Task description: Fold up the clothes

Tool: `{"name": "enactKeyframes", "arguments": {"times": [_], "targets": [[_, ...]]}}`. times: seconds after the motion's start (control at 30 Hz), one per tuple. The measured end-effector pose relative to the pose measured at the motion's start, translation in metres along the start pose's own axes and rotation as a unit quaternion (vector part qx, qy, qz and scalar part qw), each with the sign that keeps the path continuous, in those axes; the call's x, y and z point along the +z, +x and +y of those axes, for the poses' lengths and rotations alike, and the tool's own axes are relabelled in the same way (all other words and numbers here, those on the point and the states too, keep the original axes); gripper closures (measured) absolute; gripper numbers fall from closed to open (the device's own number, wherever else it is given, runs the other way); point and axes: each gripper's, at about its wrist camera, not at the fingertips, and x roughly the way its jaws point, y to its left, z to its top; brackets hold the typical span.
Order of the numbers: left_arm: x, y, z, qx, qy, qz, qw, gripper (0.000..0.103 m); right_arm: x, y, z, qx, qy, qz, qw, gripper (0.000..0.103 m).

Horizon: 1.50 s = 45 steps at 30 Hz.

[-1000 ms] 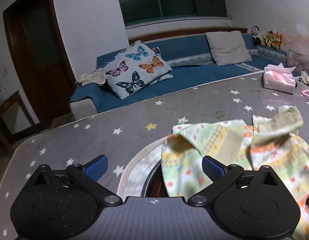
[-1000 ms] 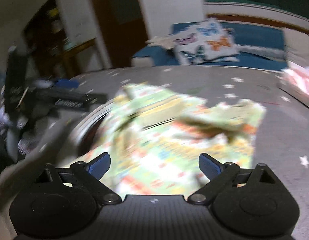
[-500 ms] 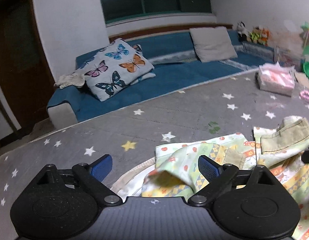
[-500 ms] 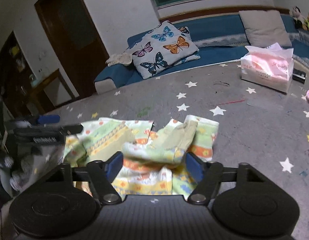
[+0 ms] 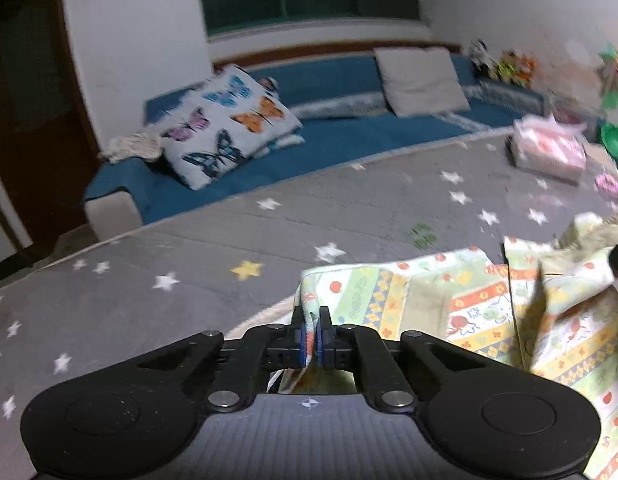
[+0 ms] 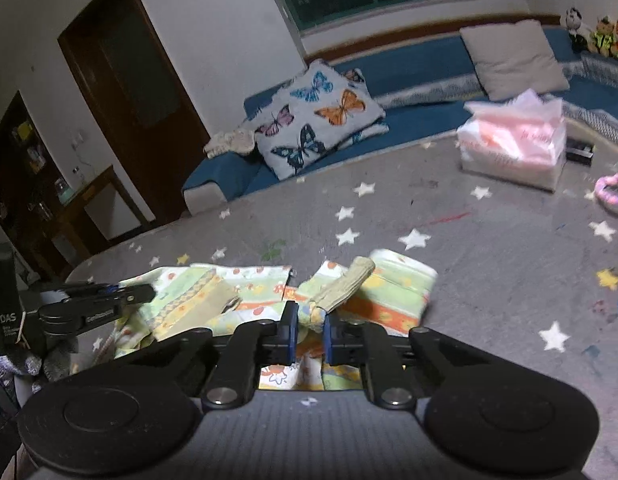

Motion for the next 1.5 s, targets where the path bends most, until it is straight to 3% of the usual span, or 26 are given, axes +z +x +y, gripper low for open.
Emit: {"name": "enactKeyframes", "arguments": {"times": [0.3,0.6,0.83,0.9,1.07,1.17,1.2,1.23,1.3,1.37,1.43,1.5], "targets": [[-0.031,-0.083,0.062,0.077,-0.092,-0.015,0.9927,0.099,-0.002,-0.079,-0.016,0.000,0.008,-0.055,0.998,0.093],[-0.097,-0.169,0.091,0.119,-0.166,0.006,0.9788,0.099,-0.040,-0.167,-0.054,-0.021,0.028,-0.090,0.995,0.093],[-0.145,-0.199,0.100,0.137,-0.195,0.048,0.9701,0.099,-0.091,-0.196,-0.096,-0.058,0.070,-0.059,0.994,0.088],[-0.151,-0.199,0.103,0.146,-0.194,0.055,0.9684,0.099,-0.101,-0.197,-0.105,-0.073,0.079,-0.042,0.993,0.078],[-0.154,-0.206,0.102,0.158,-0.187,0.053,0.9680,0.093,-0.113,-0.215,-0.108,-0.124,0.078,-0.042,0.988,0.073],[-0.153,-0.212,0.098,0.169,-0.170,0.043,0.9698,0.088,-0.109,-0.224,-0.098,-0.133,0.057,-0.055,0.988,0.070],[-0.153,-0.215,0.095,0.174,-0.163,0.037,0.9705,0.084,-0.107,-0.223,-0.093,-0.127,0.049,-0.055,0.989,0.065],[-0.152,-0.219,0.094,0.176,-0.160,0.031,0.9708,0.073,-0.105,-0.219,-0.087,-0.119,0.041,-0.052,0.991,0.063],[-0.150,-0.226,0.090,0.178,-0.156,0.017,0.9715,0.062,-0.101,-0.209,-0.074,-0.102,0.025,-0.045,0.993,0.063],[-0.148,-0.234,0.084,0.171,-0.150,0.006,0.9738,0.060,-0.099,-0.192,-0.062,-0.084,0.015,-0.028,0.996,0.060],[-0.147,-0.241,0.076,0.161,-0.142,-0.003,0.9767,0.042,-0.098,-0.177,-0.052,-0.075,0.004,-0.008,0.997,0.057],[-0.146,-0.244,0.064,0.147,-0.126,-0.012,0.9810,0.038,-0.102,-0.160,-0.039,-0.073,-0.014,0.011,0.997,0.054]]}}
